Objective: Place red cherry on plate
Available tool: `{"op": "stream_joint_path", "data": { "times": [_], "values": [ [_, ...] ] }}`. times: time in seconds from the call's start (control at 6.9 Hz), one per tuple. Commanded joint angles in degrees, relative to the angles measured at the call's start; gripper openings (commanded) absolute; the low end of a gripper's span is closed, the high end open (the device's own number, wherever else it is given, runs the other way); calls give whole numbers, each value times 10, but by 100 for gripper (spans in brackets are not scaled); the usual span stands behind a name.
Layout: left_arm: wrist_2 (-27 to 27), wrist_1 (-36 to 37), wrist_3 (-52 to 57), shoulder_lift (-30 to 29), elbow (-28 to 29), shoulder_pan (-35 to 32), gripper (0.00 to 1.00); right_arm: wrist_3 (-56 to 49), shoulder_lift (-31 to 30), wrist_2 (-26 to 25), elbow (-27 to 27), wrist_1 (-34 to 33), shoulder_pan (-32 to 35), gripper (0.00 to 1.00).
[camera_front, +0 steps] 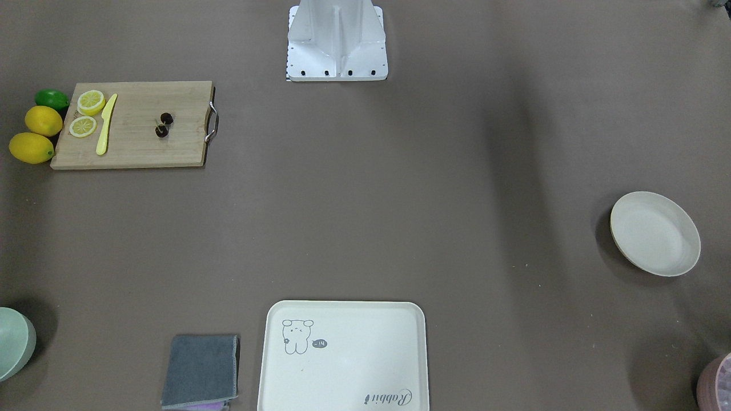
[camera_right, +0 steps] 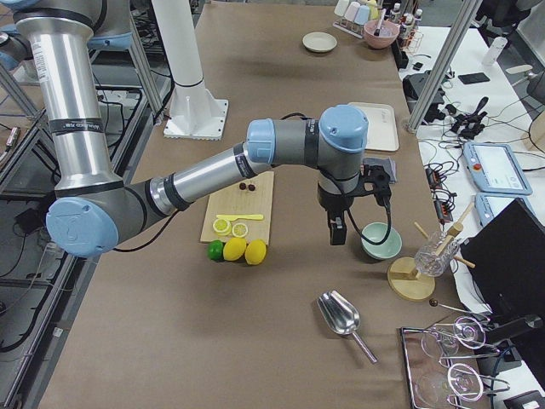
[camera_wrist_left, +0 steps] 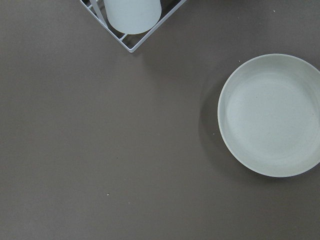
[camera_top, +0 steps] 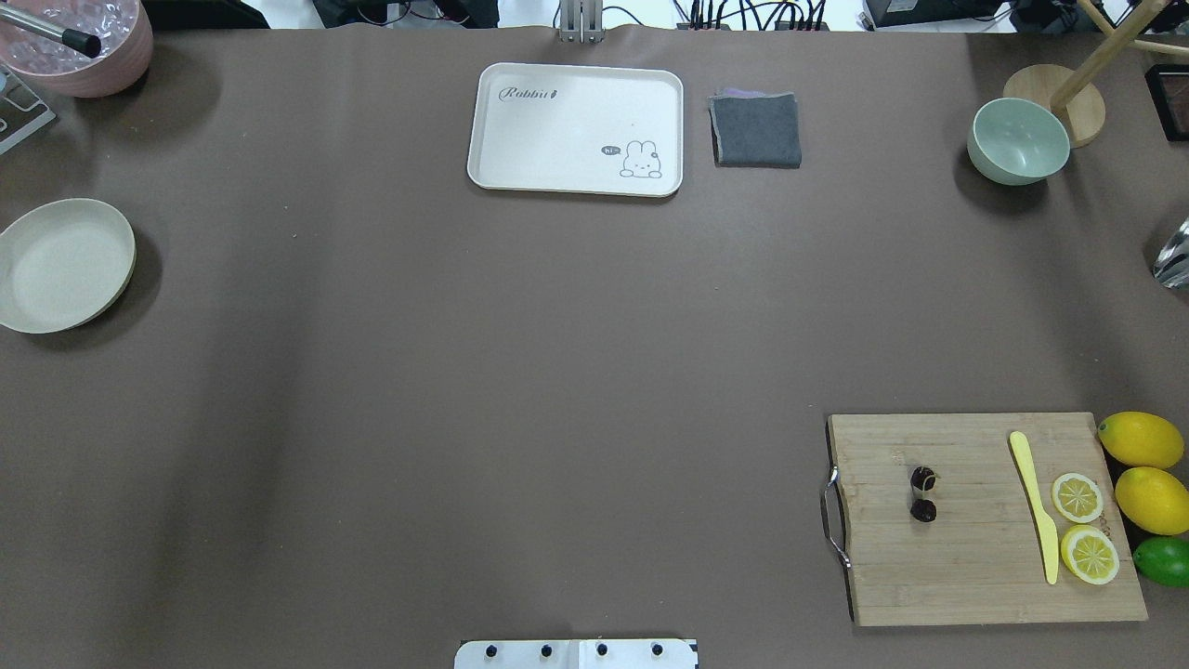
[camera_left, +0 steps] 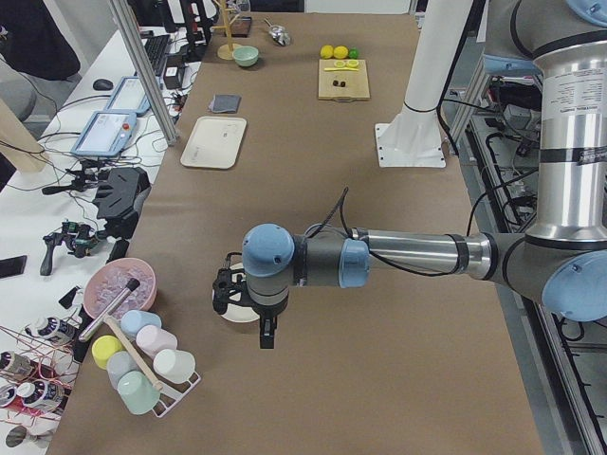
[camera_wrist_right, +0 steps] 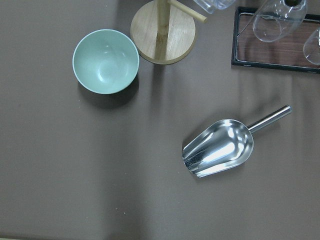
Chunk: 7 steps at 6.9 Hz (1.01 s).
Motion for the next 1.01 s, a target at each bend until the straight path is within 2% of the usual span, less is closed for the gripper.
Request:
{"op": "stream_joint_path", "data": {
  "times": [0.0,0.14,0.43,0.58,0.87],
  "values": [
    [-3,-3,7,-1,4,-6,98,1,2,-1,11,-1,12,100],
    [-3,-4,8,-1,1,-7,98,0,1,-1,13,-1,14,100],
    [-3,-4,5,-35,48,-15,98,9,1,-1,24,-5,20,100],
    [-10,10,42,-28,39,-22,98,10,2,0,25,-5,20,100],
    [-93,7,47,-37,74,-20,99,10,-18,0,38,-7,26,100]
  ]
}}
